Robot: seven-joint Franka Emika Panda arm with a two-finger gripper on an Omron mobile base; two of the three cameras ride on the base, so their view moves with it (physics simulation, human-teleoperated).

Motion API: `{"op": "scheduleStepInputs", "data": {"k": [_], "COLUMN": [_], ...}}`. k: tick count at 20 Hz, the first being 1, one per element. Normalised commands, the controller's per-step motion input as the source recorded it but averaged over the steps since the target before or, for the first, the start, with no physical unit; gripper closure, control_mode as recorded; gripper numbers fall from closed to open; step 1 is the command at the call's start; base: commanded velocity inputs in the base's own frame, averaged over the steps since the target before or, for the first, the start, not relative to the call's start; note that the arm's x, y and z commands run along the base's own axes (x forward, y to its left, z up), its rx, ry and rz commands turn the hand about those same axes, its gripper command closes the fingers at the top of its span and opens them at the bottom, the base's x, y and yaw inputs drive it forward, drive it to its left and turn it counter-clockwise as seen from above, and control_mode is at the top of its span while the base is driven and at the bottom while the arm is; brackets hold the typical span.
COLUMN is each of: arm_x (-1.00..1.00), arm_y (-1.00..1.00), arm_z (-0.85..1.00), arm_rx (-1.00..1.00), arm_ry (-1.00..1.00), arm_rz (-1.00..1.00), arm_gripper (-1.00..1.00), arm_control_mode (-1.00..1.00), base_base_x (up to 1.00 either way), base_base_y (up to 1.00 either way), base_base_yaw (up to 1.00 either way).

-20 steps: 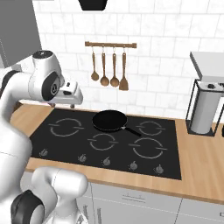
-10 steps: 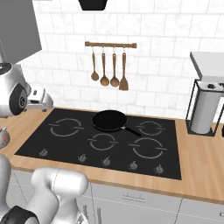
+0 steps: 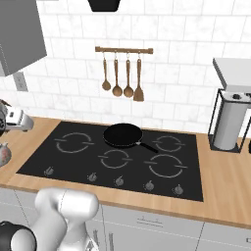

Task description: Pick the kettle from the counter and place it on a stove burner. Then turn the burner on.

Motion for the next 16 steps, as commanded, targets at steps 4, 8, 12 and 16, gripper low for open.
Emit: {"op": "scheduleStepInputs", "data": {"k": [4, 8, 12, 16], "arm_x": [0.40, 0.52, 0.15, 0.23], "arm_y": [1.00, 1.00, 1.00, 0.84], "arm_z": [-0.70, -0.55, 0.30, 0.29], "arm_rx": [0.00, 0.00, 0.01, 0.00], "arm_ry": [0.02, 0.02, 0.00, 0.02], "arm_rz": [0.00, -0.02, -0.02, -0.02], "arm_gripper": [-1.00, -1.00, -1.00, -1.00], "arm_control_mode": [-1.00, -1.00, -1.00, -1.00], "base_base_x": [0.00, 0.00, 0.00, 0.00], "base_base_y": [0.00, 0.00, 0.00, 0.00], "base_base_yaw": [0.00, 0.00, 0.00, 0.00]}}
